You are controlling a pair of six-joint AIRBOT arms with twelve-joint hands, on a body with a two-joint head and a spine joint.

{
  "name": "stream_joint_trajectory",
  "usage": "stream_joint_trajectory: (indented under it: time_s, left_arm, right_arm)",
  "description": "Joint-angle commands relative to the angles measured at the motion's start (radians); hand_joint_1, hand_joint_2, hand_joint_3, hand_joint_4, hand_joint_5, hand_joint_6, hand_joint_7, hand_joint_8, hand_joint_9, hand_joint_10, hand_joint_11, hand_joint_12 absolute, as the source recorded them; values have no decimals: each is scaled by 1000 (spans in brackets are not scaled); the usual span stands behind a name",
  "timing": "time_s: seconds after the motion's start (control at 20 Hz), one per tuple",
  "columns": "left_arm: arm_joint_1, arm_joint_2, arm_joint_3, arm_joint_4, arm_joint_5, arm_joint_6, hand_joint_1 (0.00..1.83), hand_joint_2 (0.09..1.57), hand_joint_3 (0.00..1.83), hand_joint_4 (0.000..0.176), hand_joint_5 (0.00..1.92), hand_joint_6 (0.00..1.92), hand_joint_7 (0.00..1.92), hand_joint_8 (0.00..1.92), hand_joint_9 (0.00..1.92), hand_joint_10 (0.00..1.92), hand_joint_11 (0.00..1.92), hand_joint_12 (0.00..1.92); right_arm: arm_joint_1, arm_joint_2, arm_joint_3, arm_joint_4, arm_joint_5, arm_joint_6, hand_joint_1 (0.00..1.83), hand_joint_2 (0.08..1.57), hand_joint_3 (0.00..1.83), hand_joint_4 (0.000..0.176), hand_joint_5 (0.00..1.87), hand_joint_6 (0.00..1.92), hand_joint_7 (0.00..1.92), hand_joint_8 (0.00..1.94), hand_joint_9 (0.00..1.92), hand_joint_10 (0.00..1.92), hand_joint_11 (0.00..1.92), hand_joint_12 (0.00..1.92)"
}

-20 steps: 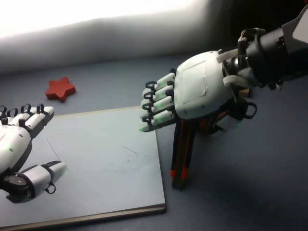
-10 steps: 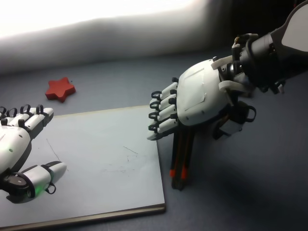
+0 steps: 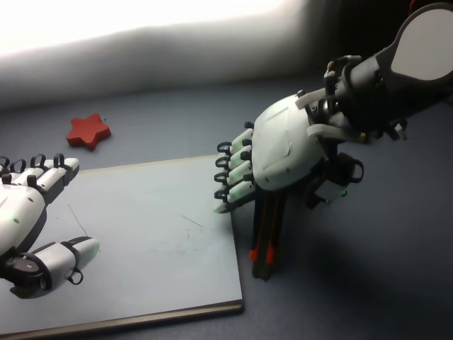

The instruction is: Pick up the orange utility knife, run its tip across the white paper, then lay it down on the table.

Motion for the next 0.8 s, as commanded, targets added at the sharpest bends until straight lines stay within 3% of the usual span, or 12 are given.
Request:
stream_joint_trajectory:
  time_s: [0.0, 0.75]
  left_arm:
    - [-4, -3, 5, 43, -101, -4, 401, 1297, 0, 35, 91, 5, 118, 0, 200, 3, 0, 840]
    - [-4, -4, 5, 43, -101, -4, 409, 1292, 0, 34, 98, 2, 113, 3, 184, 0, 0, 876]
  right_arm:
    - [2, -1, 3, 17, -43, -1, 1156, 1110, 0, 0, 0, 0, 0, 0, 0, 0, 0, 0]
    - [-47, -1, -7, 37, -213, 19, 1229, 1147, 13, 0, 0, 0, 0, 0, 0, 0, 0, 0]
